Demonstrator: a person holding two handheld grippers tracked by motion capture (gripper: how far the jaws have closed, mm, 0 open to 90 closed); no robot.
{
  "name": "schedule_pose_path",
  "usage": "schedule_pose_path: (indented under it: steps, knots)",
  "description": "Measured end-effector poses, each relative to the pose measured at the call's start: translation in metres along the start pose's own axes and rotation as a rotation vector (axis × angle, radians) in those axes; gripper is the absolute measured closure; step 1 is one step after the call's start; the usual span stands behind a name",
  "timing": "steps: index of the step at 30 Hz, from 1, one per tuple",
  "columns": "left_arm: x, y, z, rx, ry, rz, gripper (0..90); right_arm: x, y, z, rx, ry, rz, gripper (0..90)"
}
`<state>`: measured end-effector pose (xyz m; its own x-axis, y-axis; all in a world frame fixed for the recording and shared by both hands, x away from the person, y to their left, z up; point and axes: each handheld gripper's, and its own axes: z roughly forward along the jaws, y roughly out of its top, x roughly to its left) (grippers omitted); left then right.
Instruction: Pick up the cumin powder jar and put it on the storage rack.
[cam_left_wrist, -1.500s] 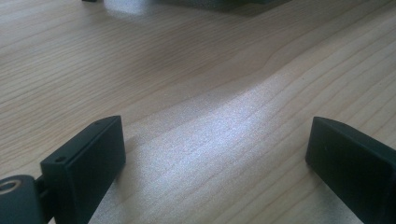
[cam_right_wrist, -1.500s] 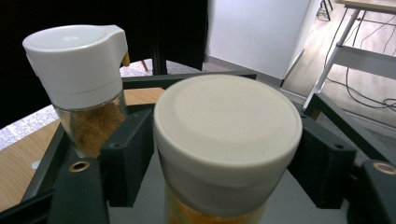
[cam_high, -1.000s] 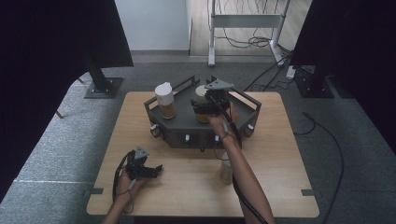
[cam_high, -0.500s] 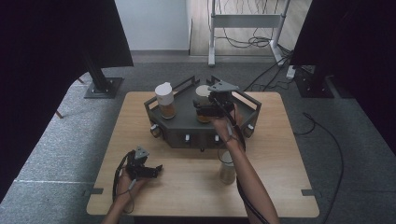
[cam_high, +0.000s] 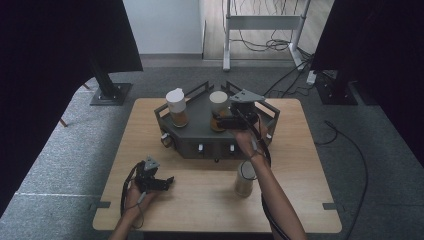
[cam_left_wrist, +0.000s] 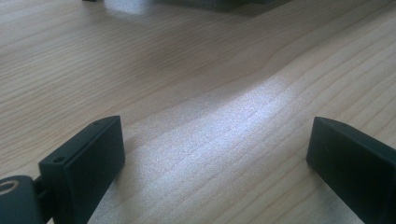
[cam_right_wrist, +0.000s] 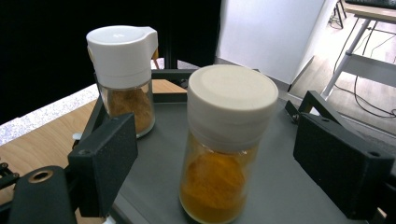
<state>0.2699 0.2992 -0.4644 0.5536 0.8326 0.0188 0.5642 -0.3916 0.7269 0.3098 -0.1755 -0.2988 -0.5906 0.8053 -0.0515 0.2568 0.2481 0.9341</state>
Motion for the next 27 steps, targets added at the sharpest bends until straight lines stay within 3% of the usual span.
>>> schedule_pose_path:
  steps: [27]
  knots:
    - [0.0, 0.0, 0.0, 0.0, 0.001, -0.001, 3.9, -0.021, -0.024, -0.036, 0.018, 0.059, -0.029, 15.2]
